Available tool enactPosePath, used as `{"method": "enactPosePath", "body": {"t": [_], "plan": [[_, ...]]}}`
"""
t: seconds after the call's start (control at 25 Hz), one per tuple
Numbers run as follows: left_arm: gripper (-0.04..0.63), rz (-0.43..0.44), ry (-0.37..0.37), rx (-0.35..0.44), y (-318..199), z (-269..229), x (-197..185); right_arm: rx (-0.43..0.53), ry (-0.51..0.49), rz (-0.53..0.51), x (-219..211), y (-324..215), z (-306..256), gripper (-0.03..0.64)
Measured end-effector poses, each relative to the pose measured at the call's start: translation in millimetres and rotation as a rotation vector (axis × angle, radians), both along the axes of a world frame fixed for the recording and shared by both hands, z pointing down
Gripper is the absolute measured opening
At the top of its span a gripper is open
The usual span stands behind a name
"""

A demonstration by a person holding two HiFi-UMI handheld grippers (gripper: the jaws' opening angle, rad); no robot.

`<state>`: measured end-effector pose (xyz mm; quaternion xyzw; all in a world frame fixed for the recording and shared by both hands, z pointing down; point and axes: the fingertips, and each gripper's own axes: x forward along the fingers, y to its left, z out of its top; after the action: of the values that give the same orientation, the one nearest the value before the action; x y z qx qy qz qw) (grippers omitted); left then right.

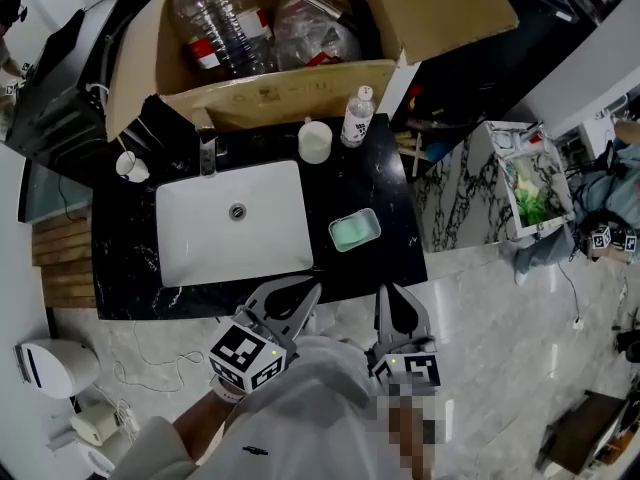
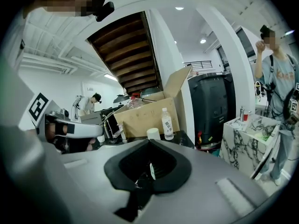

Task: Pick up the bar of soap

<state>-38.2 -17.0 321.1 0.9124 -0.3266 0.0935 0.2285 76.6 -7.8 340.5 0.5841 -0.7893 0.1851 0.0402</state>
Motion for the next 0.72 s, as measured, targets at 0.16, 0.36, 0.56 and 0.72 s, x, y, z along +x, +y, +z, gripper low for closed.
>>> {"method": "enactPosePath", "body": {"t": [0.16, 0.36, 0.56, 0.72], "plan": [[0.006, 0.015, 0.002, -0.025, -25.4, 15.1, -3.7, 0.001, 0.042, -0.027, -9.2, -24.1, 0.5, 0.011], [0.006, 0.032, -0.017, -0.048, -42.2, 20.7, 4.4, -0.026, 0.021, -0.004, -2.0, -44.1, 6.3, 0.011], [0.006, 0.024, -0.039, -0.076, -57.8, 32.8, 11.0, -0.053, -0.011, 0.0, 9.9, -66.2, 19.8, 0.011], [0.006, 0.013, -0.056, -0.093, -66.2, 41.0, 11.4, -0.084, -0.041, -0.009, 13.3, -78.3, 33.1, 0.011]]}}
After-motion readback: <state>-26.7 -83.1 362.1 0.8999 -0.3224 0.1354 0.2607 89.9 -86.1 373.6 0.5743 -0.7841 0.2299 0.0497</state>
